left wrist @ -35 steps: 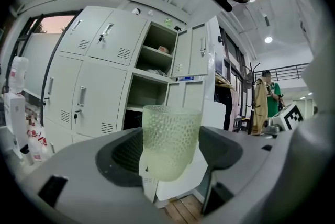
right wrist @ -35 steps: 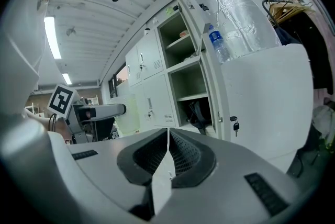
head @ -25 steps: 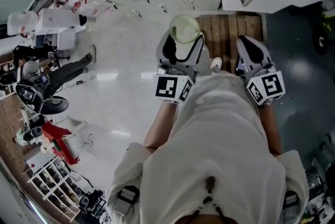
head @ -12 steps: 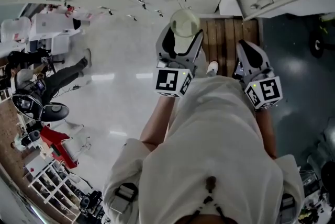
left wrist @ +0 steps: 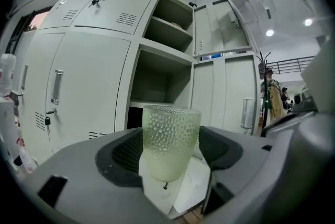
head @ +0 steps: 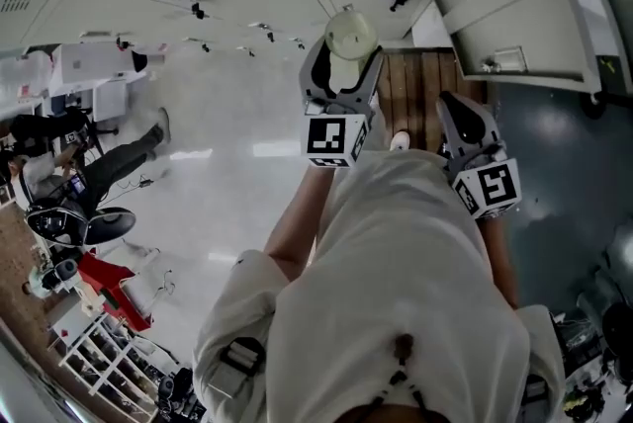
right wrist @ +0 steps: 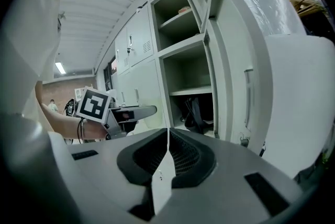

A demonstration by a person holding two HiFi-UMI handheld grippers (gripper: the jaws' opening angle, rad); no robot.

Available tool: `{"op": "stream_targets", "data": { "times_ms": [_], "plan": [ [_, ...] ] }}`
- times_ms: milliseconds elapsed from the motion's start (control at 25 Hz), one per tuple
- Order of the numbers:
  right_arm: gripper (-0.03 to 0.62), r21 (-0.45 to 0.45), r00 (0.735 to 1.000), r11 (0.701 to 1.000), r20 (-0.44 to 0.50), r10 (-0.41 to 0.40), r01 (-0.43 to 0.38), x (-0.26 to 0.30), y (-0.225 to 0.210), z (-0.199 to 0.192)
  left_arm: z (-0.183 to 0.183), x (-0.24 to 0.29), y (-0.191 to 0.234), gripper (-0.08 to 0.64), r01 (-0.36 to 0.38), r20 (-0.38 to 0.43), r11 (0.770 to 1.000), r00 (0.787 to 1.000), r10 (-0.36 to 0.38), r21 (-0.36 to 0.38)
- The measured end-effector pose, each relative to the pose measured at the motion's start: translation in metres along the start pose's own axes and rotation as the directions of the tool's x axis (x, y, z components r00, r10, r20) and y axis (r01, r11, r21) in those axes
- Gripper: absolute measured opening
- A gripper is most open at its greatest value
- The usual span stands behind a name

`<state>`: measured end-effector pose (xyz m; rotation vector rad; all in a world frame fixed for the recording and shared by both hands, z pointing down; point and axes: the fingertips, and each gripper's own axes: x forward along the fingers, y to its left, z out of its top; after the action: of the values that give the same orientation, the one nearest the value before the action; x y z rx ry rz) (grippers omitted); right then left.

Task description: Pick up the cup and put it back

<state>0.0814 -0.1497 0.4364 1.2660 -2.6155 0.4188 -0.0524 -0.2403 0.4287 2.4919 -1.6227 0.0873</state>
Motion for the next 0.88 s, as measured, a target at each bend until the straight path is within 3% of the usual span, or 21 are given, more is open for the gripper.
{"op": "stream_targets", "data": {
  "times_ms": [440,640,880],
  "plan": [
    [0.028,0.032,0.993,0.992,-0.029,-0.118,0.119,0.034,-0.034,0.013,-0.036,0.099,0.058,0.334,-0.109,-0.022,0.993,0.994,0.110,0.047],
    [0.028,0.029,0.986,0.986,-0.044,-0.163,0.164,0.047,-0.044,0.019,-0.053,0.133,0.076,0.333,-0.134,-0.039,0.990,0.990,0.136,0.035],
    [0.028,0.053,0.978,0.978,-0.054,-0.199,0.202,0.058,-0.055,0.023,-0.073,0.161,0.098,0.334,-0.225,-0.070,0.974,0.972,0.225,0.010]
  ]
}}
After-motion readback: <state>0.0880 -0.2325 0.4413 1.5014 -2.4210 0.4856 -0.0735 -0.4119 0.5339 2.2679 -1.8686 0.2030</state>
